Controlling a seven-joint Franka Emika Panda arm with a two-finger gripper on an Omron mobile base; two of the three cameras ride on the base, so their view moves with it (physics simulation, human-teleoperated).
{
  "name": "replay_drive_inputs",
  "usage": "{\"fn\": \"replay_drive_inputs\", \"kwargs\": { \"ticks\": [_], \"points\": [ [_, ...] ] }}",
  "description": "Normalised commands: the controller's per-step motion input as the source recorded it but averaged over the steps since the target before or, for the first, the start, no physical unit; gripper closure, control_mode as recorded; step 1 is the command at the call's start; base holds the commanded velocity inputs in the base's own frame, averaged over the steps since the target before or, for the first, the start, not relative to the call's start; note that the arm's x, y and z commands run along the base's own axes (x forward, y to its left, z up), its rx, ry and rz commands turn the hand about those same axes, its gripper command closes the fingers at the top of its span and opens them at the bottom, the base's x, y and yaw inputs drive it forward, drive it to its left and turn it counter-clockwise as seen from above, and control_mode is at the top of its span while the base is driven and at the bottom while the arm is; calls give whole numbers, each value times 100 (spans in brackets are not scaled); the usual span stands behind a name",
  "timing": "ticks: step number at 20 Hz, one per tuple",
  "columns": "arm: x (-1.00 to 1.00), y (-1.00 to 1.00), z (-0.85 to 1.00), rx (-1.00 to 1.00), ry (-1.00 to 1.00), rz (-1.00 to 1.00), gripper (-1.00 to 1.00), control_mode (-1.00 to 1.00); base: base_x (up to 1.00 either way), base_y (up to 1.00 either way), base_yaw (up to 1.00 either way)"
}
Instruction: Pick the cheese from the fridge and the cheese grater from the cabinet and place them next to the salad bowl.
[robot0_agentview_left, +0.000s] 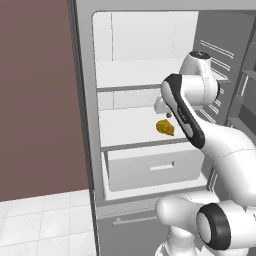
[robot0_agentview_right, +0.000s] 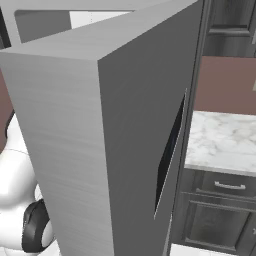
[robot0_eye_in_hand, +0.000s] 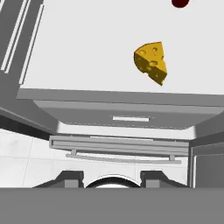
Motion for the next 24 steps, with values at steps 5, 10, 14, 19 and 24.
{"fn": "replay_drive_inputs", "kwargs": {
  "ticks": [5,10,14,19,24],
  "points": [
    [0,4,0,0,-7,0,-100,-100,0,0,0],
    [0,2,-58,-1,11,0,-100,-100,0,0,0],
    [3,-31,-80,-1,12,1,-100,-100,0,0,0],
    [21,-40,-39,-1,1,7,-100,-100,0,0,0],
    [37,-32,-19,0,0,6,-100,-100,0,0,0]
  ]
}}
